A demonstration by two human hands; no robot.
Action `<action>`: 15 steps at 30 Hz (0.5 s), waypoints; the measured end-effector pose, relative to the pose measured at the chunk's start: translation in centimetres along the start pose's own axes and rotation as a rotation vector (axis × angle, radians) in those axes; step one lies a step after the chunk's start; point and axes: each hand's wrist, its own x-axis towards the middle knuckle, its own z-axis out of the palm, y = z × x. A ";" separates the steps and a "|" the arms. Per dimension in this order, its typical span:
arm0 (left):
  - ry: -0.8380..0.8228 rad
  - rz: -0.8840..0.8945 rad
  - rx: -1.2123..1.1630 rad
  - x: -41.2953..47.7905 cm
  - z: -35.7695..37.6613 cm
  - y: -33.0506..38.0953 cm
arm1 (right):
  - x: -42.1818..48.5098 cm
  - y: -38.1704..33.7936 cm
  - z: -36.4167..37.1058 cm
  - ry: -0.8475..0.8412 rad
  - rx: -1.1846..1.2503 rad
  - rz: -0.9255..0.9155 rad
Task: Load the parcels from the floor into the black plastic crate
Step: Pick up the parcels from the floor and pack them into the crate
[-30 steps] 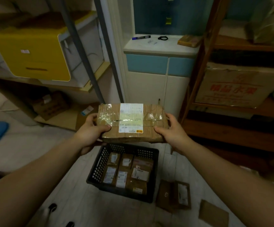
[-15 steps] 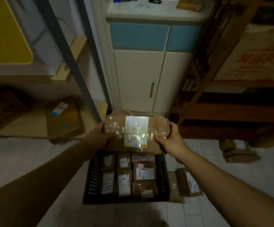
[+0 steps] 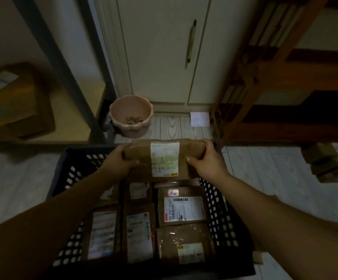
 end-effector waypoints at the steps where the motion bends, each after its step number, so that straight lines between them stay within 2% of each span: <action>1: -0.002 0.002 0.035 0.9 0.8 -1.1 | 0.7 1.3 0.8 0.004 -0.023 -0.013; 4: 0.012 0.016 0.119 3.0 3.0 -3.9 | 2.1 4.5 2.6 0.038 -0.122 -0.065; 8: 0.019 0.003 0.112 3.9 5.2 -6.9 | 2.3 6.7 3.9 0.042 -0.254 -0.094; 15: -0.098 -0.112 -0.024 3.6 7.8 -8.4 | 2.0 8.4 4.9 -0.104 -0.697 -0.069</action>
